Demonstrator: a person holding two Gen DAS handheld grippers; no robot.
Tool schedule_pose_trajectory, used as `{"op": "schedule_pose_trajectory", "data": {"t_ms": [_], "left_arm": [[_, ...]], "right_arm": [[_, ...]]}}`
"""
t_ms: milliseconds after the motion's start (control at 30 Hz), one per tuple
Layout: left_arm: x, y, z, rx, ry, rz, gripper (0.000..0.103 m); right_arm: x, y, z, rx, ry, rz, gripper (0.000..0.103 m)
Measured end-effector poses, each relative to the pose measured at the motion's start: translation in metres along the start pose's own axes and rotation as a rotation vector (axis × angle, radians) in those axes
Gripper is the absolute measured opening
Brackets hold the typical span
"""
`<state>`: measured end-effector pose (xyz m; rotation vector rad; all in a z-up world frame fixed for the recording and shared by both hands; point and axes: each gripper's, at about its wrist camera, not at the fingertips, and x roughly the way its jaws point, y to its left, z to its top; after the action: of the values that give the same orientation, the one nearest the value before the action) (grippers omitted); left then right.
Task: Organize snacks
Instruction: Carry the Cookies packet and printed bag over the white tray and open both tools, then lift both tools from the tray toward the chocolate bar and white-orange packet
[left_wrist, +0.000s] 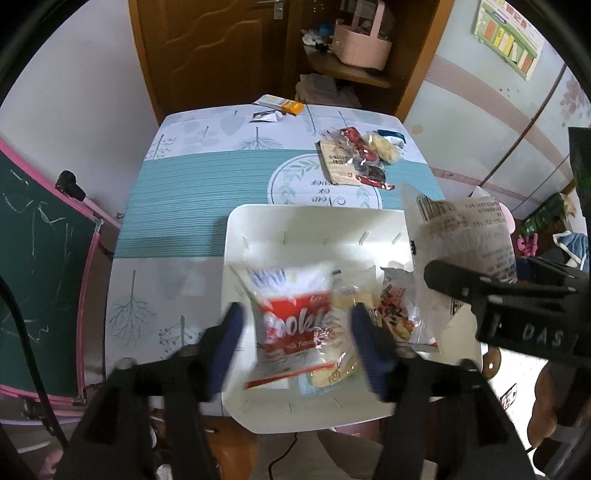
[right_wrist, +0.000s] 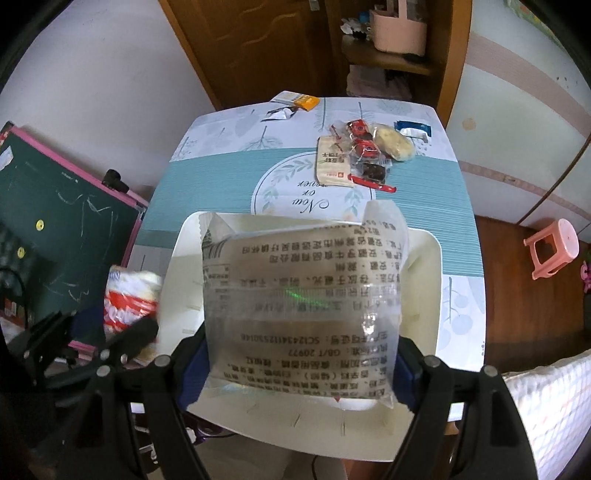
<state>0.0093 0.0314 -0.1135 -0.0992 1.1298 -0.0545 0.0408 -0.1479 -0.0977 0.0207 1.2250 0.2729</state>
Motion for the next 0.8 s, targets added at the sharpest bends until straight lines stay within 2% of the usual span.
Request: {"op": "schedule_pose_trajectory", "data": {"t_ms": [100,200,500,800], "left_arm": [[-0.003,0.003,0.003,-0.009,-0.019,0.003,0.082],[-0.004,0.004,0.006,-0.012,-0.023,-0.004,0.085],[-0.002,-0.001,0.012,-0.007,-0.019,-0.004,0.085],[0.003,-0.011,0.018,0.011,-0.008,-0.001,0.085]], "right_arm": [[0.002,-0.002,0.007,0.019,0.001,0.001,0.084],[0.004,-0.008,0.010,0.059,0.001,0.024,0.085],[-0.009,-0.012,0.015,0.065,-0.067,0.041,0.087],[-0.009,-0.018,0.009,0.066,-0.058,0.036,0.087]]}}
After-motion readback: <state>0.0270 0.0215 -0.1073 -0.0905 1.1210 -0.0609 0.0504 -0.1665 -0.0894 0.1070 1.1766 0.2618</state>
